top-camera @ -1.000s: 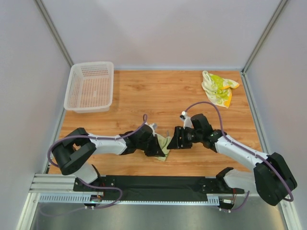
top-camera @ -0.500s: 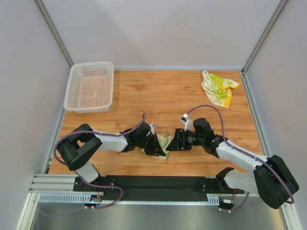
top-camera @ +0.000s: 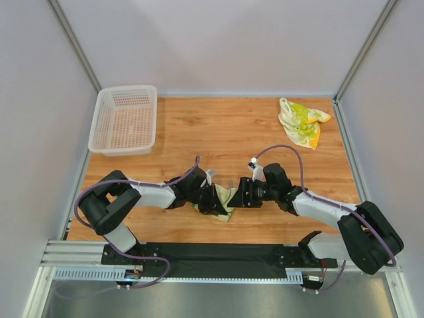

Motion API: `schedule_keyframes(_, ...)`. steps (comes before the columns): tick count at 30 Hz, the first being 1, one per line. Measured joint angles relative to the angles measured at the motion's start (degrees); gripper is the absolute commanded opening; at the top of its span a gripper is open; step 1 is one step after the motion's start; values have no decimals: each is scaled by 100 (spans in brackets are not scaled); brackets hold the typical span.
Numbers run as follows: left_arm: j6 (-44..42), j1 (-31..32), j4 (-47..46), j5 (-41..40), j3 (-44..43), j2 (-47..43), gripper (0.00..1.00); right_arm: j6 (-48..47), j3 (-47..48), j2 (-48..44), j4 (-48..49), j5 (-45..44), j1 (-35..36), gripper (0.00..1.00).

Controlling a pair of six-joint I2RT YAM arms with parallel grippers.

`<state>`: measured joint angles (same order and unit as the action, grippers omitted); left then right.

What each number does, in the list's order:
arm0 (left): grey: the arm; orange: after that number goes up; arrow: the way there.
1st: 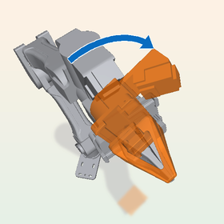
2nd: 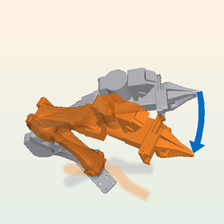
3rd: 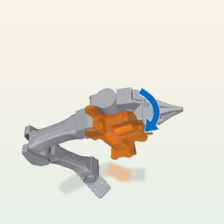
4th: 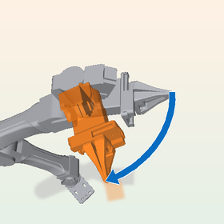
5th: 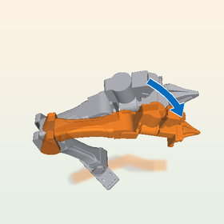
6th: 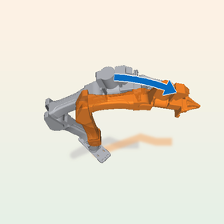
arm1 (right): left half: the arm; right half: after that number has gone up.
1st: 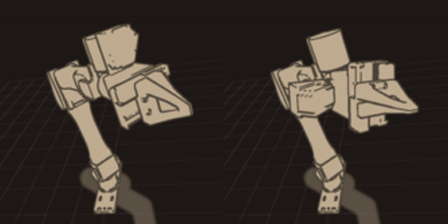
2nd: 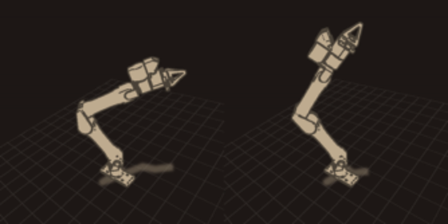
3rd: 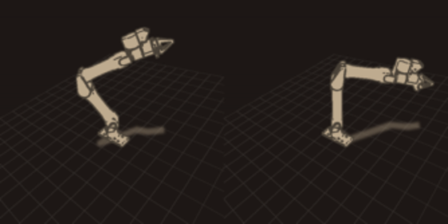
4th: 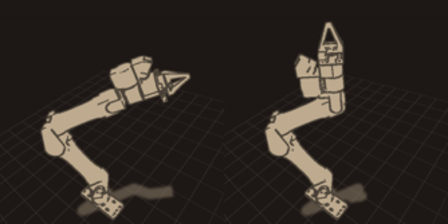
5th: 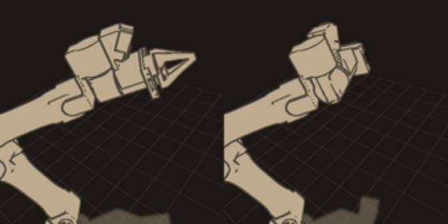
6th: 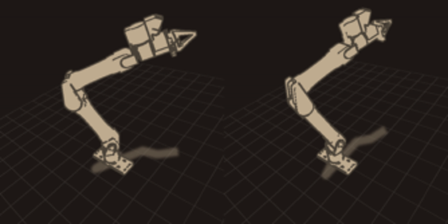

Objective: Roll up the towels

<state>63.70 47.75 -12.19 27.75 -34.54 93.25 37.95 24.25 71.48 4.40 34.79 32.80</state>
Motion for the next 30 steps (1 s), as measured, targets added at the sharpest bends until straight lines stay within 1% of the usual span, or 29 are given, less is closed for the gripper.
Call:
schedule_keyframes(4, 4, -55, 35, 33, 0, 0, 7, 70, 0, 417, 179, -85, 0, 66)
schedule_keyframes(13, 35, -236, 15, 173, 76, 0, 7, 345, 0, 1292, 1113, -87, 0, 62)
schedule_keyframes(16, 63, -317, -90, 260, 157, 0, 7, 435, 9, 1488, 1445, -76, 0, 58)
schedule_keyframes(19, 81, -367, -149, 321, 201, 2, 7, 509, 52, 1731, 1735, -72, 0, 46)
schedule_keyframes(20, 87, -380, -160, 332, 208, 7, 7, 535, 63, 1818, 1816, -68, 0, 35)
schedule_keyframes(22, 114, -402, -208, 350, 232, 13, 7, 579, 70, 1945, 1937, -74, 2, 26)
schedule_keyframes(23, 120, -409, -227, 350, 238, 17, 8, 612, 74, 1998, 1993, -66, 2, 19)
schedule_keyframes(26, 146, -431, -260, 348, 251, 20, 12, 640, 107, 2068, 2087, -37, 7, 11)
schedule_keyframes(27, 140, -435, -254, 348, 251, 20, 18, 643, 122, 2074, 2072, -35, 7, 11)
schedule_keyframes(29, 87, -428, -146, 271, 227, -20, 24, 629, 179, 2072, 1958, -46, 11, 9)
schedule_keyframes(30, 11, -415, -2, 188, 190, -74, 31, 616, 229, 2063, 1843, -59, 13, 8)
